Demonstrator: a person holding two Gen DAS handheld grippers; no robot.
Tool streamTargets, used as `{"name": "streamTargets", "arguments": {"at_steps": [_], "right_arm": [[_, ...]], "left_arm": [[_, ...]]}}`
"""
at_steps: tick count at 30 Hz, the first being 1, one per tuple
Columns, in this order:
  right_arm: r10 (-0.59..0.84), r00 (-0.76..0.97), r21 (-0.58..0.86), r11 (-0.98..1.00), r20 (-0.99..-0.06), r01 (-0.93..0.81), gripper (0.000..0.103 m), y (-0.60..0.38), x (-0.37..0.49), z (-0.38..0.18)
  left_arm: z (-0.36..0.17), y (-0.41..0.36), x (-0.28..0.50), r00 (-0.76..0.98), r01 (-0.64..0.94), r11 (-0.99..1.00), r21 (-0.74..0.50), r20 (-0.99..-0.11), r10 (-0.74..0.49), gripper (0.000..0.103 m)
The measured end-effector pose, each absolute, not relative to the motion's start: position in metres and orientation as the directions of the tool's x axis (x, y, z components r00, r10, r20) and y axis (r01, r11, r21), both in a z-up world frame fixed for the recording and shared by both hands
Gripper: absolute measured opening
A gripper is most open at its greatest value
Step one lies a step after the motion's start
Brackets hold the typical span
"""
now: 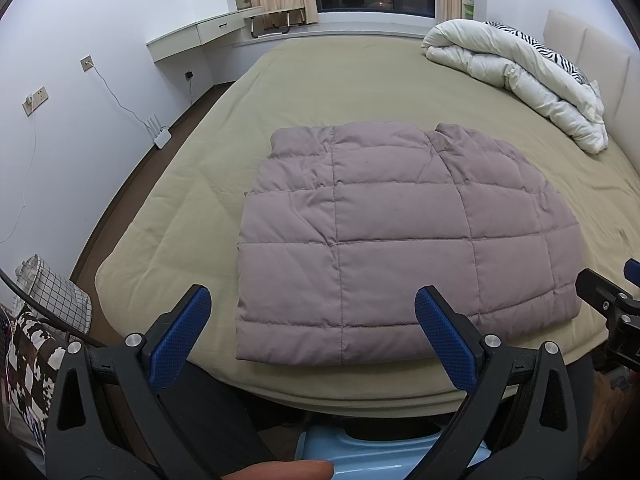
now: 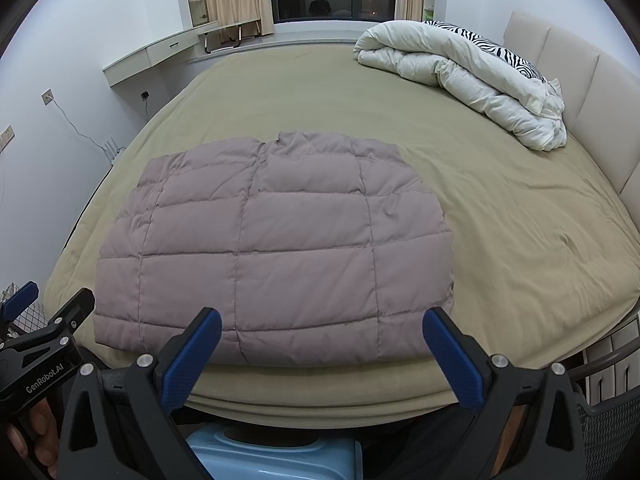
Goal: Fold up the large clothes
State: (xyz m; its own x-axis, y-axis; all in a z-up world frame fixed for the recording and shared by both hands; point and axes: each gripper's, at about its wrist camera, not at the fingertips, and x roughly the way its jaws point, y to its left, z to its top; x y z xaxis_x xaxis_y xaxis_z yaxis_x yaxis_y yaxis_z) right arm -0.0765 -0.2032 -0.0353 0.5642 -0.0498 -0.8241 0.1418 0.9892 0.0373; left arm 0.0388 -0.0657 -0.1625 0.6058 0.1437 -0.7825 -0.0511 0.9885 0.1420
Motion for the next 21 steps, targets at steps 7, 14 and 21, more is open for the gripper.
{"name": "streamTargets", "arguments": {"at_steps": [7,14,21], "right_arm": [[-0.048,0.566,0.038,0.99,-0.823,0.14,0.103,-0.2027,-0.0769,-0.0352],[-0.049,0.566,0.037,0.99,-0.823,0.139,0.103,-0.2028,-0.0773,-0.0351],[-0.049,0.567,0.036,0.99,-0.822,0.138,0.103,-0.2027,-0.0774,-0.0343]], "left_arm": [[-0.1611,-0.0638,0.0393,0.609,-0.045,0.989,0.139,-0.781,0.137,0.103],[-0.1606,-0.0647,0.0388,0.609,-0.046,0.989,0.137,-0.781,0.136,0.103],[-0.1602,-0.0644,0.039,0.61,-0.047,0.99,0.137,-0.781,0.137,0.103]]}}
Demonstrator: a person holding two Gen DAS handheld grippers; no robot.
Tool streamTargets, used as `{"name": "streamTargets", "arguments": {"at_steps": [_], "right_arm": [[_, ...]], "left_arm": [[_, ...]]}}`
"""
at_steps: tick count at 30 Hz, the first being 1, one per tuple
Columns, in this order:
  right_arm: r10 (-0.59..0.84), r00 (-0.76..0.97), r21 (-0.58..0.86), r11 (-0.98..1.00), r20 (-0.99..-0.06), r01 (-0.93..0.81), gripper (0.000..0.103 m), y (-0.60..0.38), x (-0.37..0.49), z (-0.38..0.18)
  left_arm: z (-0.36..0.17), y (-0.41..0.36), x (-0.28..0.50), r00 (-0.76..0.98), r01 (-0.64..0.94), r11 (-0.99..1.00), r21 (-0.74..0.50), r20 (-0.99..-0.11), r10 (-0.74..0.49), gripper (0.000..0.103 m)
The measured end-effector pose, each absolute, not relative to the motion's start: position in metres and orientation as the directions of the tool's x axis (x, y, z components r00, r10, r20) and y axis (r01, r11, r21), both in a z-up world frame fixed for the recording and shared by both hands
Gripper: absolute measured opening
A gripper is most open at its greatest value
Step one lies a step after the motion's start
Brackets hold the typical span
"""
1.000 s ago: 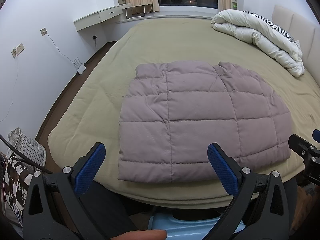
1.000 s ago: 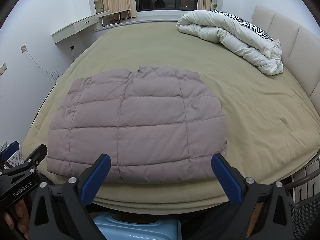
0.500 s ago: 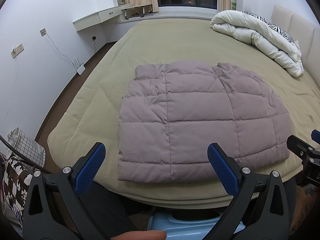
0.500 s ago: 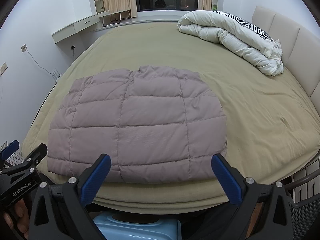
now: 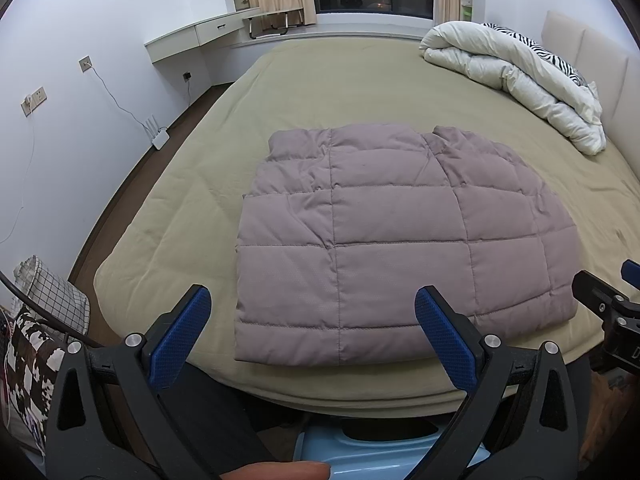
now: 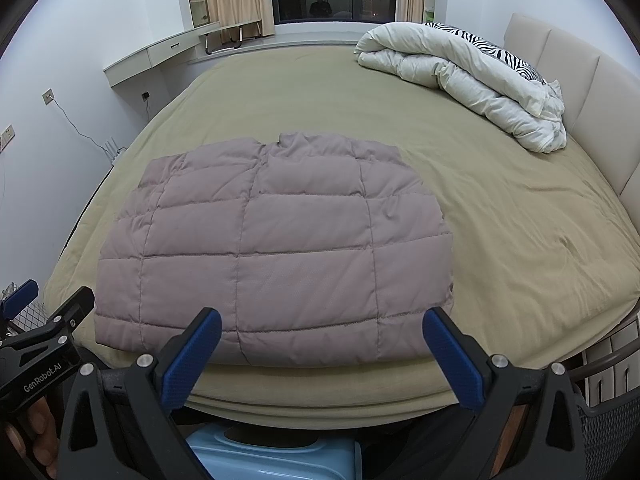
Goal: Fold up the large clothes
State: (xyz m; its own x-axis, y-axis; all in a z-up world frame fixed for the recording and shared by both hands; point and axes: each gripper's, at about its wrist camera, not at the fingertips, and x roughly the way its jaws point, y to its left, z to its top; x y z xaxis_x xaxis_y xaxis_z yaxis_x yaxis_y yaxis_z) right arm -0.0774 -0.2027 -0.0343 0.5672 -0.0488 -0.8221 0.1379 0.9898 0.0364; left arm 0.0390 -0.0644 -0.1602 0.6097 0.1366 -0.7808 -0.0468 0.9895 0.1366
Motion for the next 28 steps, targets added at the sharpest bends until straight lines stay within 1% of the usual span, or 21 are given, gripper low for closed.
{"name": "streamTargets", "arguments": {"at_steps": [28], "right_arm": [[-0.047,0.562,0.036,0.99,-0.826,0.136,0.103,-0.2034,-0.0772,-0.0362]], "left_arm": [[-0.1596,-0.0566,0.0429,0.604,-0.023,0.992,0.125,-0.789,0.114,0.103]]}}
